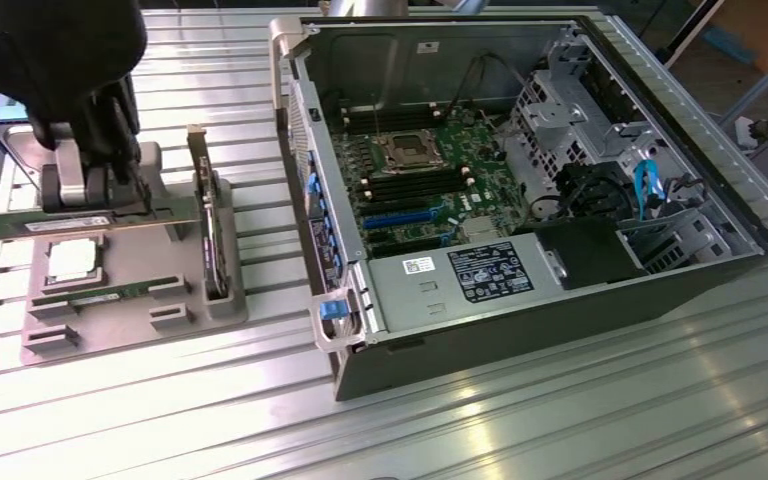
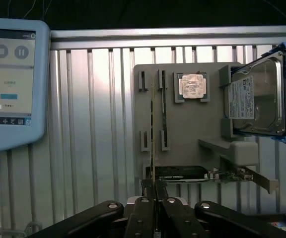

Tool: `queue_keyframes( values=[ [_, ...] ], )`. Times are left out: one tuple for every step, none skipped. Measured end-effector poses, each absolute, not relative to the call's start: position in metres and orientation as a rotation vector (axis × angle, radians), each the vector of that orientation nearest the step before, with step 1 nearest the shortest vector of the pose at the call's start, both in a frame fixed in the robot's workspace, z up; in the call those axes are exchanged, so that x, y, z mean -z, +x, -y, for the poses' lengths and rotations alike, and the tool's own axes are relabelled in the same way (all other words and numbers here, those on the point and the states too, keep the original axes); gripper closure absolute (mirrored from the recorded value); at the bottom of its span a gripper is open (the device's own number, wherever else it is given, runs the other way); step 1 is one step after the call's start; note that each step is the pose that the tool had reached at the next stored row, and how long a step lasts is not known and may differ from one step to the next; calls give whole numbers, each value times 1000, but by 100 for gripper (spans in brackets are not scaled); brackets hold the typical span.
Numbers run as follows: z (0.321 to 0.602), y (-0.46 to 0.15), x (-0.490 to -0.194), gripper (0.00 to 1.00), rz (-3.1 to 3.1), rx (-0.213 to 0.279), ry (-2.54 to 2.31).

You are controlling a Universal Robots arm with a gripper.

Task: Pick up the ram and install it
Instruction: 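Pick up the ram and move it above insertion slot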

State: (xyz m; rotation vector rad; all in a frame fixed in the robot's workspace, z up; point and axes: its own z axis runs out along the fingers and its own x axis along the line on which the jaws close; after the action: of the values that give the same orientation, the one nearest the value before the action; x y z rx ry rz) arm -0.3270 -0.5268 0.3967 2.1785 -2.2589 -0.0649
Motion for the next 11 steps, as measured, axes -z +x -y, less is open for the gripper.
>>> queue_keyframes(
  values=[
    [527, -323, -397, 88, 2259, 65, 2178],
    [527, -318, -397, 88, 2258, 66, 2178],
    [527, -312, -397, 88, 2258, 67, 2177],
    [527, -308, -397, 88, 2258, 68, 2177],
    [527, -305, -397, 88, 2257, 68, 2177],
    [527, -302, -397, 88, 2257, 69, 2177],
    [527, -300, -397, 88, 2257, 69, 2176],
    [527, -296, -397, 88, 2257, 70, 2176],
    [527, -292, -397, 88, 2256, 70, 2176],
    [527, -288, -397, 88, 2256, 71, 2176],
    [527, -284, -397, 88, 2256, 71, 2175]
  ],
)
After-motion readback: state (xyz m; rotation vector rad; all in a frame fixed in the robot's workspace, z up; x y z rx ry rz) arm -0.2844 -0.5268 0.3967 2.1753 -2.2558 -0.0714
